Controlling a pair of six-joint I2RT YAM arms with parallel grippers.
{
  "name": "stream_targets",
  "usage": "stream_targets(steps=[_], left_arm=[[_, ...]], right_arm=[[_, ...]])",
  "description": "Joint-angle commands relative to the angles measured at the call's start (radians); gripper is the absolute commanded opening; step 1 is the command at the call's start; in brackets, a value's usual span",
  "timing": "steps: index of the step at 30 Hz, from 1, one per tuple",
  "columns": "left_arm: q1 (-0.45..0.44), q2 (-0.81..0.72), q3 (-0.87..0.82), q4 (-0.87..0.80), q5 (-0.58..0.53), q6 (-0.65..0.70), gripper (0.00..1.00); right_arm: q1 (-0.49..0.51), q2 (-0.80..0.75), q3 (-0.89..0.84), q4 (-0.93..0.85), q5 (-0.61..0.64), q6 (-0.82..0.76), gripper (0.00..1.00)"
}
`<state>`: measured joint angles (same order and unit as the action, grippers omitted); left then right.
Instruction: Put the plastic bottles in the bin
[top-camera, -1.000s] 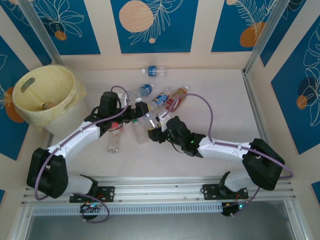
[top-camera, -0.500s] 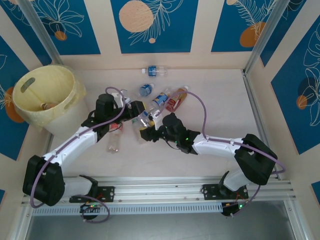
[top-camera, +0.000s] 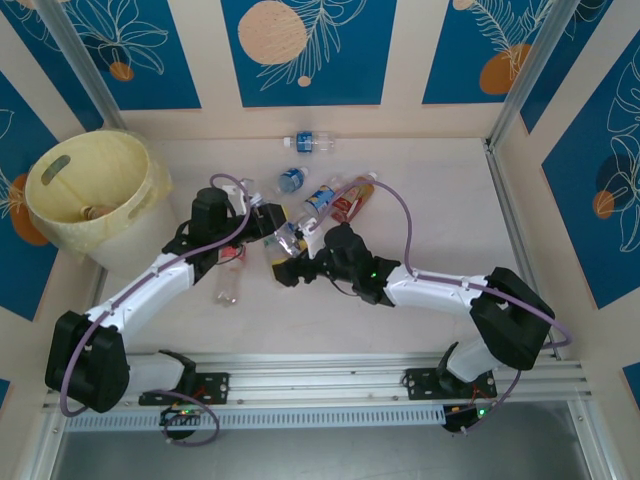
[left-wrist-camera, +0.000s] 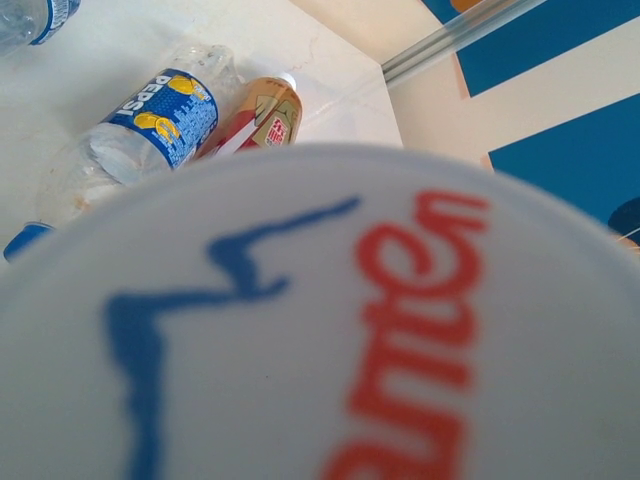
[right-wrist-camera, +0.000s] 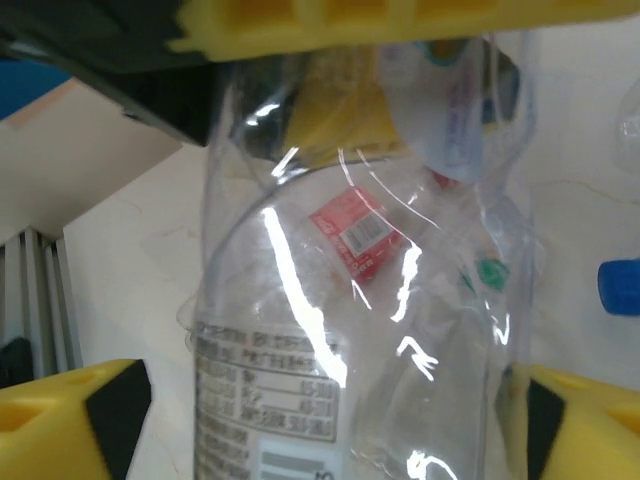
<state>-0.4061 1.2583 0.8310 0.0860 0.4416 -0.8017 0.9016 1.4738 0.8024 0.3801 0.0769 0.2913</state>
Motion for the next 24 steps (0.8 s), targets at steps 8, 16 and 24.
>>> stream_targets(steps=[8,16,24], left_arm=[[0.020,-0.069,0.129,-0.187,-0.138,0.169,0.41],[0.021,-0.165,0.332,-0.306,-0.396,0.415,0.40],[0.037,-0.197,0.507,-0.345,-0.874,0.702,0.42]], right_arm=[[-0.055,-0.238,-0.084,-0.049,-0.015,-0.071,0.99],[-0.141,-0.341,-0.138,-0.118,0.328,0.039,1.00],[-0.193,-0.338,-0.152,-0.168,0.342,0.139,0.99]])
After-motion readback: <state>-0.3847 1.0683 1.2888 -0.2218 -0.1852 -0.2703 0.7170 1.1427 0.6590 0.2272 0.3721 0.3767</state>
